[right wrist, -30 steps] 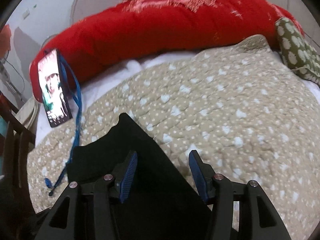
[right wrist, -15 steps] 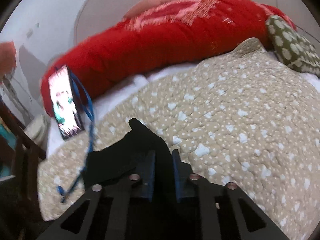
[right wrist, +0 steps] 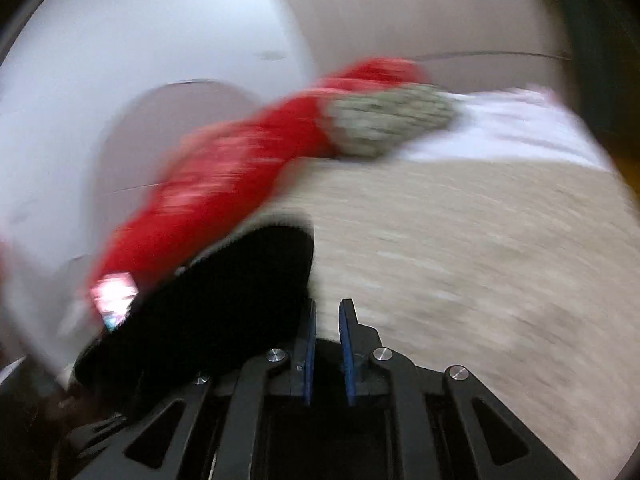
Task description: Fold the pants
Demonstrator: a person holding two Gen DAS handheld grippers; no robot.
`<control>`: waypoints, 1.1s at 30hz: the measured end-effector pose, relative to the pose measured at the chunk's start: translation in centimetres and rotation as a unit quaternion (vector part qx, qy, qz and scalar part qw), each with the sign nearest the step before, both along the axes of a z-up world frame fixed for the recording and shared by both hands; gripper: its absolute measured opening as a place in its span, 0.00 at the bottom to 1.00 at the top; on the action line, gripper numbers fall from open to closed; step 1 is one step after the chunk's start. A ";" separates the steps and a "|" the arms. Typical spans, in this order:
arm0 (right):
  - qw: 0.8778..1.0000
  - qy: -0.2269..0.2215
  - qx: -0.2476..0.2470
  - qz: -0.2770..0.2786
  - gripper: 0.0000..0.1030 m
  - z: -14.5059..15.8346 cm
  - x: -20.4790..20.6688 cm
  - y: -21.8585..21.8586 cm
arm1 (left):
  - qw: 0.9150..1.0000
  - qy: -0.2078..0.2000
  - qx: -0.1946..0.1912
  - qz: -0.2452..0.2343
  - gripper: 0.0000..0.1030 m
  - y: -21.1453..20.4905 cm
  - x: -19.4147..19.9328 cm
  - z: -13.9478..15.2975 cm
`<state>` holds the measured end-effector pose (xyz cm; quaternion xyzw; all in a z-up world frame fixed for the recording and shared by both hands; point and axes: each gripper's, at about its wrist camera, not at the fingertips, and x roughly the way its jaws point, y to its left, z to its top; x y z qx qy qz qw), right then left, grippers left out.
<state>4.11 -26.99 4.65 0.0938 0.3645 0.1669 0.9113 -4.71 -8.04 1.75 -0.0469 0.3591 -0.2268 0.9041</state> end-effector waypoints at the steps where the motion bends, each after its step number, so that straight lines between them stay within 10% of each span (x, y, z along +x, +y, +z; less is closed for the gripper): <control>1: 0.999 0.017 0.000 -0.032 0.11 -0.8 -0.3 -1.8 | 1.000 0.017 0.014 -0.014 0.24 -1.1 0.3 -1.0; 3: 0.993 0.063 0.049 -0.081 0.14 -2.6 -1.3 -5.9 | 0.998 0.031 0.051 -0.025 0.24 -2.6 0.4 -2.2; 7: 0.986 0.055 0.127 -0.093 0.53 -2.5 -4.7 -10.1 | 0.996 0.040 0.020 -0.074 0.37 -1.3 -0.5 -1.0; 12: 0.978 0.049 0.190 -0.065 0.65 -2.3 -5.7 -9.4 | 0.999 0.014 0.002 -0.039 0.59 1.8 0.2 1.4; 17: 0.989 0.100 0.099 -0.040 0.65 -5.0 -4.5 -4.4 | 0.999 0.042 0.010 0.018 0.59 3.5 0.9 0.2; 19: 0.993 0.102 0.064 -0.020 0.40 -5.9 -4.5 -2.3 | 0.997 0.064 0.011 0.029 0.59 3.6 1.9 -0.8; 24: 0.998 0.048 0.029 0.014 0.13 -3.6 -5.9 -1.4 | 0.997 0.075 0.013 0.035 0.59 3.1 2.6 -1.1; 33: 0.995 0.083 -0.043 -0.035 0.17 -5.5 -5.5 -3.4 | 0.994 0.072 0.062 0.049 0.66 1.0 4.5 -2.2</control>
